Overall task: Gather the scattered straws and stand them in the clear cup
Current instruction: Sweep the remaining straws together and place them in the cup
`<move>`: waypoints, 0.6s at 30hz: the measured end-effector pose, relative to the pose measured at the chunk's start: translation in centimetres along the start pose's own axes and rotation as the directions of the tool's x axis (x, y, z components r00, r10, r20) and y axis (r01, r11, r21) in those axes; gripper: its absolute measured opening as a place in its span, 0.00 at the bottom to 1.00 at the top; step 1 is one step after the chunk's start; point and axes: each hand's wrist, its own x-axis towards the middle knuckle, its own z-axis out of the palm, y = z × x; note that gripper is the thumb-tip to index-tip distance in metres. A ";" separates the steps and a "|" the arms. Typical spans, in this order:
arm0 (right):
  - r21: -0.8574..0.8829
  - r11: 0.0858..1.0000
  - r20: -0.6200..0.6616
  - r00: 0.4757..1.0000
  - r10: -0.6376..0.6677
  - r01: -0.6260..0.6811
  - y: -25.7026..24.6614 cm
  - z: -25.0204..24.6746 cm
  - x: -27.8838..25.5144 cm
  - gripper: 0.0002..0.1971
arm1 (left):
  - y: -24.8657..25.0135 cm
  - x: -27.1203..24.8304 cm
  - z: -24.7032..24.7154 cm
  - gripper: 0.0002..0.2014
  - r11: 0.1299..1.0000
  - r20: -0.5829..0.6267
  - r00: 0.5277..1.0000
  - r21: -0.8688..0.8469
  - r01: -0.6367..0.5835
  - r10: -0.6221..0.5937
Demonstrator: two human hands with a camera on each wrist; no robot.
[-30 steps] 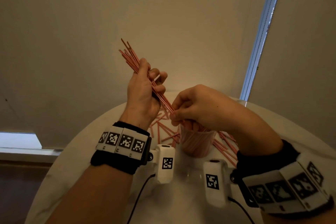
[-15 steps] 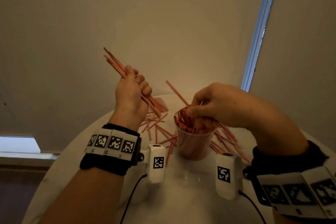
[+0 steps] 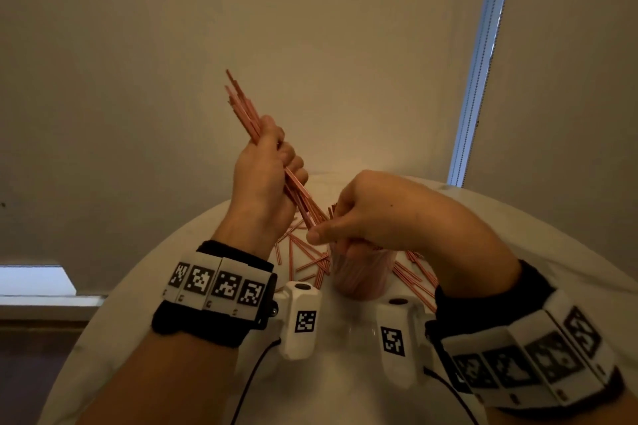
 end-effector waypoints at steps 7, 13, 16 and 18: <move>0.459 0.887 0.025 0.998 -0.064 0.045 0.2 0.1 0.5 0.07 | -0.2 -0.5 1.0 0.16 0.998 0.155 0.987 -0.051 -0.045 0.052; 0.231 0.970 0.037 0.996 -0.081 0.070 1.0 -1.2 0.3 0.06 | -0.3 -0.4 0.2 0.22 0.971 0.291 0.954 0.239 -0.003 -0.069; 0.305 0.949 -0.281 0.960 0.011 0.078 1.6 -1.9 0.3 0.16 | -0.1 -0.6 -0.2 0.21 0.883 0.414 0.897 0.466 -0.065 -0.152; 0.377 0.916 -0.413 0.910 0.035 0.135 1.6 -2.1 0.2 0.25 | 0.2 -0.9 -0.1 0.20 0.830 0.455 0.870 0.548 -0.105 -0.190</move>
